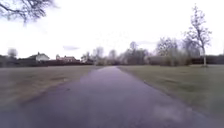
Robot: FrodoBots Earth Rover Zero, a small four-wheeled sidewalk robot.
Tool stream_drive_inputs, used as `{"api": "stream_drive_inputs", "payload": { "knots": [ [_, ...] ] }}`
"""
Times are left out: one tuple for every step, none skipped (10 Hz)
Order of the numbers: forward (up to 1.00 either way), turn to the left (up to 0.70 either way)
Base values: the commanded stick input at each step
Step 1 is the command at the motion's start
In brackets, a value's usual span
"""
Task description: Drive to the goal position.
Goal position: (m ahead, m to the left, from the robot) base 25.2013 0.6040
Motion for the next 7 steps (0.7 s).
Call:
{"api": "stream_drive_inputs", "payload": {
  "knots": [
    [1.0,0.0],
    [1.0,0.0],
    [1.0,0.0],
    [1.0,0.0],
    [1.0,0.0],
    [1.0,0.0],
    [1.0,0.0]
  ]
}}
